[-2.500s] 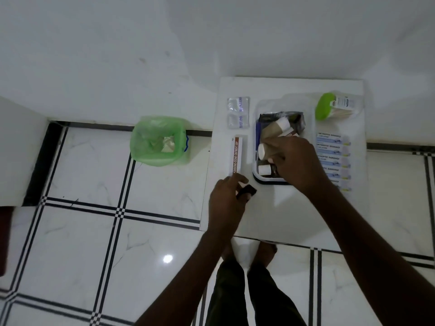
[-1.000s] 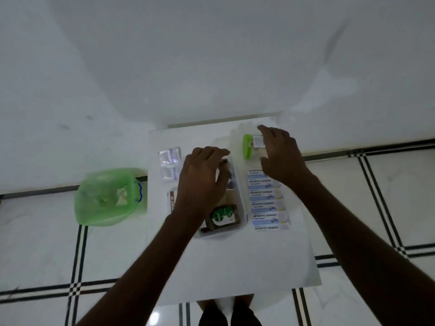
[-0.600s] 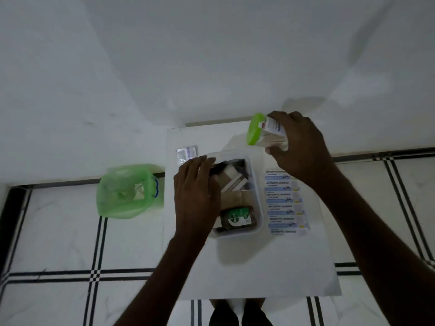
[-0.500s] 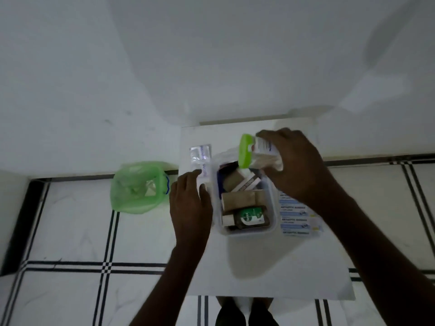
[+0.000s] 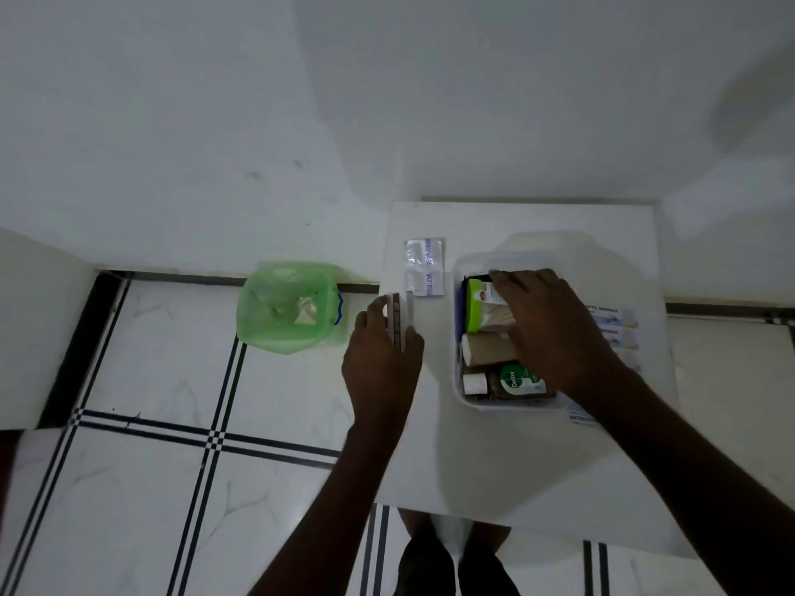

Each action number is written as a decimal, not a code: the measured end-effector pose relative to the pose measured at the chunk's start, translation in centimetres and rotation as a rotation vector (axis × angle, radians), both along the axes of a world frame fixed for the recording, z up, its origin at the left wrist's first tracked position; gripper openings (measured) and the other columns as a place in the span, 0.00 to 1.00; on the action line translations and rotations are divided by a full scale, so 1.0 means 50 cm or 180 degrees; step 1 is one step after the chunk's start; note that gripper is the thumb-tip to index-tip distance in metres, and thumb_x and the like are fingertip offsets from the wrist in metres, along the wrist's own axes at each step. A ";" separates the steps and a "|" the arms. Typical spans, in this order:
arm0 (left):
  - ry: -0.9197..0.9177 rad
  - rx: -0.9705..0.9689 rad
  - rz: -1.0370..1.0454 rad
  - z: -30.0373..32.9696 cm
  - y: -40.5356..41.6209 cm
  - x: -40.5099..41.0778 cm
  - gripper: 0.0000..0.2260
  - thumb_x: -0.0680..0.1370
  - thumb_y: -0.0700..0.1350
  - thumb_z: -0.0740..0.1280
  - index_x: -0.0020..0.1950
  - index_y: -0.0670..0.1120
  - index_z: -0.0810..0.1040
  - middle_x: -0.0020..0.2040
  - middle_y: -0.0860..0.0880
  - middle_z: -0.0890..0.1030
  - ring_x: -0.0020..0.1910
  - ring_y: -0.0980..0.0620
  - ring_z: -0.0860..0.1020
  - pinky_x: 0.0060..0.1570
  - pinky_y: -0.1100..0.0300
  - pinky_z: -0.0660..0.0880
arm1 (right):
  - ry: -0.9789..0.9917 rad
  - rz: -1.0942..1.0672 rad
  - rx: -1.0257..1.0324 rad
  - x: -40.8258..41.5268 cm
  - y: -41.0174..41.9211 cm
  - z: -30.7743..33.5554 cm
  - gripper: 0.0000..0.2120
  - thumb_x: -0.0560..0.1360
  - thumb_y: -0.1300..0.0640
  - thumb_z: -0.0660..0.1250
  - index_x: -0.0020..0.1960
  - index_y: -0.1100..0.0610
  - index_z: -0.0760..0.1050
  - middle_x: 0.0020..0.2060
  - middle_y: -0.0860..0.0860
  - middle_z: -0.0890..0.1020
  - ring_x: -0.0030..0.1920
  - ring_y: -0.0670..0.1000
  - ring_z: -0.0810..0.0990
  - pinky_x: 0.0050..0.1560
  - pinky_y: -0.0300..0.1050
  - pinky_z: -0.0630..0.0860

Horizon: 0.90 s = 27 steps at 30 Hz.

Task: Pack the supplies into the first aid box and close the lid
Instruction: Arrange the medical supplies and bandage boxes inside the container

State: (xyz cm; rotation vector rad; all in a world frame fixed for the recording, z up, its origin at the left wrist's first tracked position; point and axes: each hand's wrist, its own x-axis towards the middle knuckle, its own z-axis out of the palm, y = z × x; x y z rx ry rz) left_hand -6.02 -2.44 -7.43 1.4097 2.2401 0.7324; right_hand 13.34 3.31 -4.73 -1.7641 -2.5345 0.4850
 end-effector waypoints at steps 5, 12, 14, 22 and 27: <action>-0.0903 0.0619 -0.0253 0.127 0.043 0.006 0.25 0.75 0.42 0.70 0.72 0.48 0.71 0.49 0.50 0.81 0.40 0.57 0.79 0.37 0.74 0.74 | 0.0447 -0.0200 -0.0140 0.003 -0.013 0.022 0.35 0.73 0.60 0.71 0.76 0.60 0.60 0.70 0.58 0.72 0.70 0.59 0.67 0.71 0.52 0.64; -0.2104 -0.0013 -0.1100 0.174 0.102 0.105 0.22 0.76 0.44 0.74 0.68 0.50 0.73 0.49 0.49 0.84 0.44 0.53 0.85 0.42 0.52 0.85 | 0.2453 -0.1433 -0.0027 0.061 -0.042 0.098 0.14 0.79 0.54 0.65 0.62 0.57 0.77 0.52 0.53 0.85 0.48 0.50 0.85 0.47 0.52 0.84; -0.2145 -0.0097 -0.1266 0.161 0.105 0.132 0.23 0.77 0.42 0.72 0.70 0.50 0.73 0.53 0.47 0.85 0.48 0.55 0.85 0.45 0.59 0.84 | 0.2617 -0.1565 -0.0349 0.065 -0.040 0.097 0.17 0.78 0.52 0.66 0.64 0.57 0.75 0.55 0.55 0.84 0.51 0.51 0.85 0.45 0.55 0.84; -0.0096 0.0491 -0.1931 0.127 0.107 0.152 0.15 0.78 0.38 0.67 0.64 0.46 0.79 0.48 0.48 0.85 0.50 0.49 0.81 0.49 0.53 0.79 | 0.1751 -0.1776 -0.0189 0.082 -0.028 0.083 0.20 0.76 0.51 0.68 0.66 0.55 0.75 0.54 0.54 0.84 0.44 0.50 0.84 0.43 0.46 0.83; 0.0987 0.0345 -0.2164 0.087 0.101 0.128 0.13 0.72 0.41 0.72 0.56 0.47 0.84 0.53 0.48 0.84 0.53 0.43 0.78 0.54 0.49 0.71 | 0.0971 -0.1770 0.0260 0.059 -0.038 0.068 0.20 0.75 0.47 0.68 0.62 0.58 0.77 0.49 0.56 0.83 0.43 0.55 0.83 0.44 0.50 0.81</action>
